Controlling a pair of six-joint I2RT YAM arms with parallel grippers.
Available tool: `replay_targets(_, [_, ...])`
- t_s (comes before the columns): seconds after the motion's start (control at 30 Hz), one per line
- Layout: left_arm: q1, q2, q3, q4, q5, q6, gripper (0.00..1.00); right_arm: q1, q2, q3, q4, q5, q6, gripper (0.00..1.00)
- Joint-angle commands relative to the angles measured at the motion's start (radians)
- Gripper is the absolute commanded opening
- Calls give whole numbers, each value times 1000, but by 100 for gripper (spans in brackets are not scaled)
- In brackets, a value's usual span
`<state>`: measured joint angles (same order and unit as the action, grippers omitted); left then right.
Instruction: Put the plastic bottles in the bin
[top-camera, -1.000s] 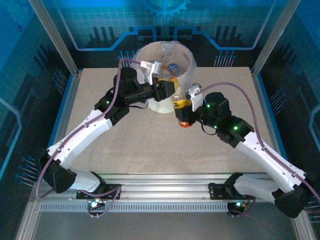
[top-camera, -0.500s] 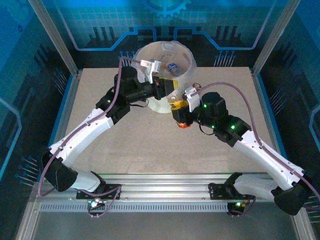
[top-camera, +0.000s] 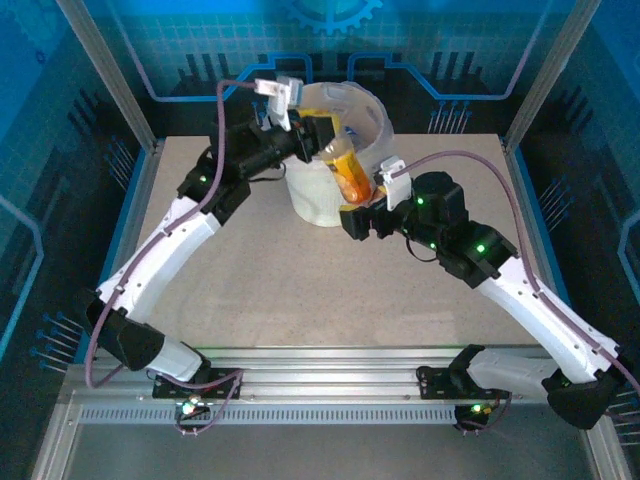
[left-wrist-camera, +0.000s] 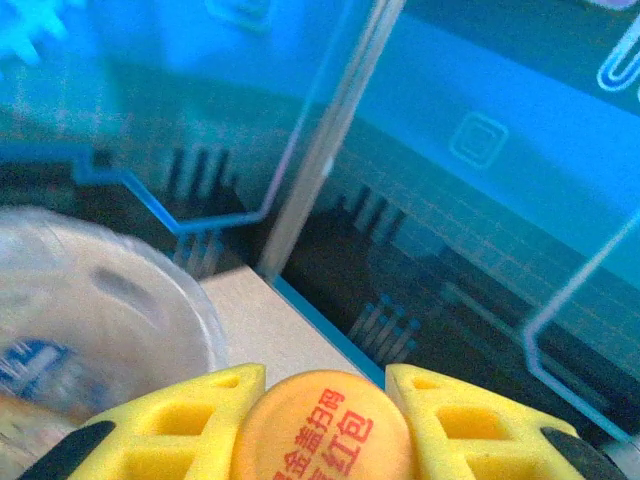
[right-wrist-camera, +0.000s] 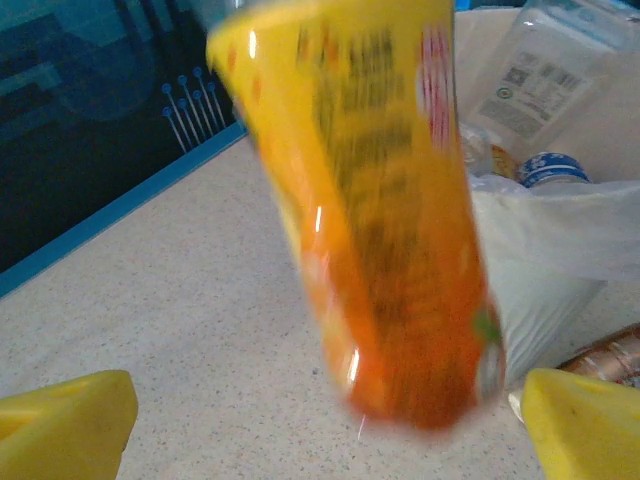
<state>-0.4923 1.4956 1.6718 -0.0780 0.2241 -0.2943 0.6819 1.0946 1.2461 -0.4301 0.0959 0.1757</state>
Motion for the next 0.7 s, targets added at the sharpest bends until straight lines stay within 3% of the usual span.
replay_targets(0.0, [34, 34, 109, 18, -83, 128, 0, 17, -47, 35, -58, 70, 32, 100])
replay_targets(0.37, [102, 235, 372, 81, -305, 463, 0, 14, -119, -17, -163, 303, 171, 100])
replay_targets(0.67, [121, 430, 558, 43, -420, 691, 0, 6, -194, -81, -189, 370, 245, 100])
